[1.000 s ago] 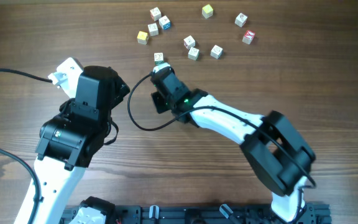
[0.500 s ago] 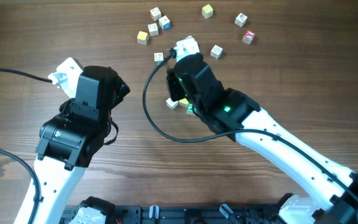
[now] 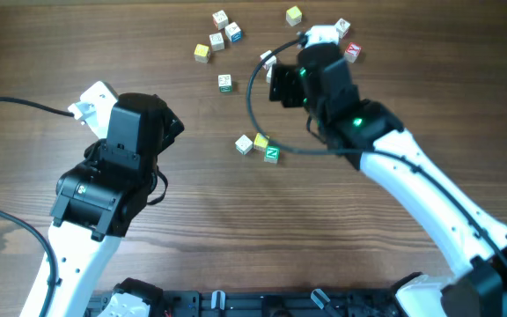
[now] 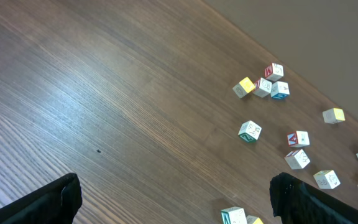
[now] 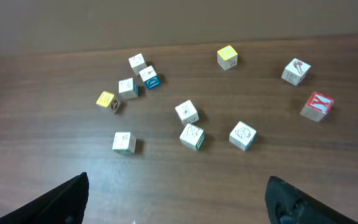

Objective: Form a circle

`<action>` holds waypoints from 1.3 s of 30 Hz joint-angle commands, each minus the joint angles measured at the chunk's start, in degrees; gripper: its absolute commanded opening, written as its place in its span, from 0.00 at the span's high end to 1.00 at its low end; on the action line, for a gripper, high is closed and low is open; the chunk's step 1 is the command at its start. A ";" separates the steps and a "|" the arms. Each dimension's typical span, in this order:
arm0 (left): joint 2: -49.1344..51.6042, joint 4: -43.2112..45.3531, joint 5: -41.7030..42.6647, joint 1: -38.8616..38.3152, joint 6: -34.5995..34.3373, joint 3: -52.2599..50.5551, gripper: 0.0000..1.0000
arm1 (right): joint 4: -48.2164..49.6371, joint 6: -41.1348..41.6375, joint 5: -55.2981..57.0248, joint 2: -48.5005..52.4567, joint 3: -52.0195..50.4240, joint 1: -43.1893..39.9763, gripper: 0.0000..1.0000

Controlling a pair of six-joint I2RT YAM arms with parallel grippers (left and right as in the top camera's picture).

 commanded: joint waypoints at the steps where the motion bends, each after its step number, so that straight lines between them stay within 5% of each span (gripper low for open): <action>1: 0.26 0.13 -0.96 0.48 0.90 0.63 0.00 | 3.91 -1.29 -9.62 5.84 0.74 -3.48 0.04; 9: 0.26 0.13 -0.96 0.48 0.90 0.63 0.00 | 18.78 1.22 -7.37 24.76 4.68 -9.62 0.01; 17: 0.26 0.11 -0.96 0.48 0.90 0.63 0.00 | 19.87 10.05 1.75 39.80 12.44 -10.51 0.05; 20: 0.26 0.13 -0.96 0.48 0.90 0.63 0.00 | 18.84 14.56 4.20 40.98 12.41 -10.51 0.19; 24: 0.26 0.13 -0.96 0.48 0.90 0.63 0.00 | 15.82 16.26 3.63 40.98 12.41 -10.47 0.54; 27: 0.26 0.13 -0.96 0.48 0.90 0.63 0.00 | 13.40 16.28 1.29 40.81 12.41 -10.47 0.66; 32: 0.26 0.13 -0.96 0.48 0.90 0.63 0.00 | 9.14 15.39 0.66 37.16 12.50 -10.47 0.76; 39: 0.26 0.13 -0.96 0.48 0.90 0.63 0.00 | -6.23 12.11 -3.50 16.57 12.68 -10.38 0.82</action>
